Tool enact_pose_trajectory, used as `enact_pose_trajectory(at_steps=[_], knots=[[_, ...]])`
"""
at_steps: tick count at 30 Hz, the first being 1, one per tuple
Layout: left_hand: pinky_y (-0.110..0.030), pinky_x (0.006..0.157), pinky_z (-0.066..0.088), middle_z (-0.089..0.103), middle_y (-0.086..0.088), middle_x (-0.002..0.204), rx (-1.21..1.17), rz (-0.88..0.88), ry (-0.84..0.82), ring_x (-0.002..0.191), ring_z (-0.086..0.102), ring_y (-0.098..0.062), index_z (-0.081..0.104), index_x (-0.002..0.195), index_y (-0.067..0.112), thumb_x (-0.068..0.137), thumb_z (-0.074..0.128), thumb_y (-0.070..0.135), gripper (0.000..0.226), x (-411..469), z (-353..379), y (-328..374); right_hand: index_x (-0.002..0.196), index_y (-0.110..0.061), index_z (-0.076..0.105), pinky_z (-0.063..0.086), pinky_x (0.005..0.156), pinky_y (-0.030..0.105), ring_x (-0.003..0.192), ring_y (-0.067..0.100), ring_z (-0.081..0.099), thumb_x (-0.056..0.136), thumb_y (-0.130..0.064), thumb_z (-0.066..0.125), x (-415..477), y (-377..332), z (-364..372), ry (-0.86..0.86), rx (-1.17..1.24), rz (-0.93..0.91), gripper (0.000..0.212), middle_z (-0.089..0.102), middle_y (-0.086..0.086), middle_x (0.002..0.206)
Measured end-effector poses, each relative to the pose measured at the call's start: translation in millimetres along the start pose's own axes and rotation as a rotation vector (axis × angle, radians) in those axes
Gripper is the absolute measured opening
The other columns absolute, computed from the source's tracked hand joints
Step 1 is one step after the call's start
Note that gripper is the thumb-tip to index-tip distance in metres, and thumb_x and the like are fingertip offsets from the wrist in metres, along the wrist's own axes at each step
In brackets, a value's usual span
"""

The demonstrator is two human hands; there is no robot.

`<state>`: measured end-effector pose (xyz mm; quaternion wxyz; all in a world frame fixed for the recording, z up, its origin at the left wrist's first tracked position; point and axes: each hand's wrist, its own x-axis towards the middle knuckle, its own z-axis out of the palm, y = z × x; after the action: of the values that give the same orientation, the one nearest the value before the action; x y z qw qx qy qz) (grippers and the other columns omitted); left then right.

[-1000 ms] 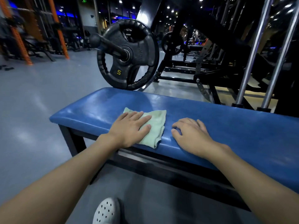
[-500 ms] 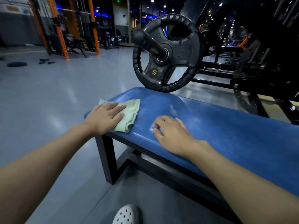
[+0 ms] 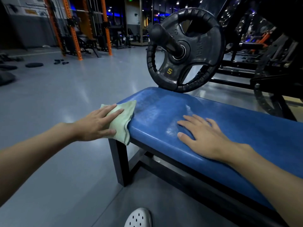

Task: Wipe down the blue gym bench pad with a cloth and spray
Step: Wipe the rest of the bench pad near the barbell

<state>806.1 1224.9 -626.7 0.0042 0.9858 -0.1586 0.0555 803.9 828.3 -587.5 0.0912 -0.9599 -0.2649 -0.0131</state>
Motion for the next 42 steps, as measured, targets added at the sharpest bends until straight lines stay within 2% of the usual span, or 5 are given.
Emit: enact_pose_trajectory(at_steps=[6, 15, 20, 31, 42], knots=[[-0.026, 0.117, 0.0, -0.001, -0.006, 0.167, 0.059, 0.061, 0.042, 0.153, 0.002, -0.024, -0.021, 0.142, 0.058, 0.096, 0.052, 0.053, 0.087, 10, 5, -3, 0.153, -0.043, 0.015, -0.001, 0.121, 0.05, 0.152, 0.016, -0.003, 0.097, -0.063, 0.016, 1, -1, 7, -0.078, -0.056, 0.077, 0.06, 0.005, -0.011, 0.166], [-0.04, 0.121, 0.006, 0.015, -0.002, 0.165, 0.08, 0.233, 0.083, 0.152, 0.01, -0.024, -0.008, 0.147, 0.063, 0.084, 0.021, 0.085, 0.072, 26, -4, 37, 0.151, -0.042, 0.028, -0.001, 0.122, 0.048, 0.152, 0.014, 0.004, 0.098, -0.059, 0.025, -6, 0, -1, -0.044, 0.03, 0.069, 0.056, 0.015, -0.012, 0.165], [-0.043, 0.122, 0.008, 0.013, -0.007, 0.166, 0.019, 0.17, 0.026, 0.152, 0.009, -0.027, -0.011, 0.143, 0.067, 0.076, 0.016, 0.093, 0.077, 27, -8, 17, 0.151, -0.053, 0.015, -0.007, 0.119, 0.057, 0.153, 0.018, -0.004, 0.094, -0.069, 0.015, -30, 14, -3, -0.114, -0.048, 0.159, 0.06, 0.002, -0.011, 0.166], [-0.039, 0.12, 0.001, 0.015, -0.004, 0.165, 0.144, 0.234, 0.071, 0.151, 0.011, -0.026, 0.002, 0.155, 0.047, 0.086, 0.02, 0.08, 0.078, 23, -6, 92, 0.152, -0.046, 0.023, -0.002, 0.118, 0.06, 0.153, 0.019, 0.001, 0.098, -0.064, 0.022, -33, 13, -3, -0.061, 0.01, 0.157, 0.057, 0.009, -0.008, 0.166], [-0.044, 0.121, 0.003, 0.011, -0.002, 0.166, 0.203, 0.274, 0.042, 0.151, 0.009, -0.026, -0.012, 0.15, 0.053, 0.087, 0.017, 0.08, 0.075, 28, -9, 137, 0.15, -0.057, 0.003, -0.006, 0.117, 0.061, 0.152, 0.019, -0.009, 0.088, -0.077, 0.008, -72, 45, -8, -0.131, -0.075, 0.226, 0.065, -0.006, -0.015, 0.165]])
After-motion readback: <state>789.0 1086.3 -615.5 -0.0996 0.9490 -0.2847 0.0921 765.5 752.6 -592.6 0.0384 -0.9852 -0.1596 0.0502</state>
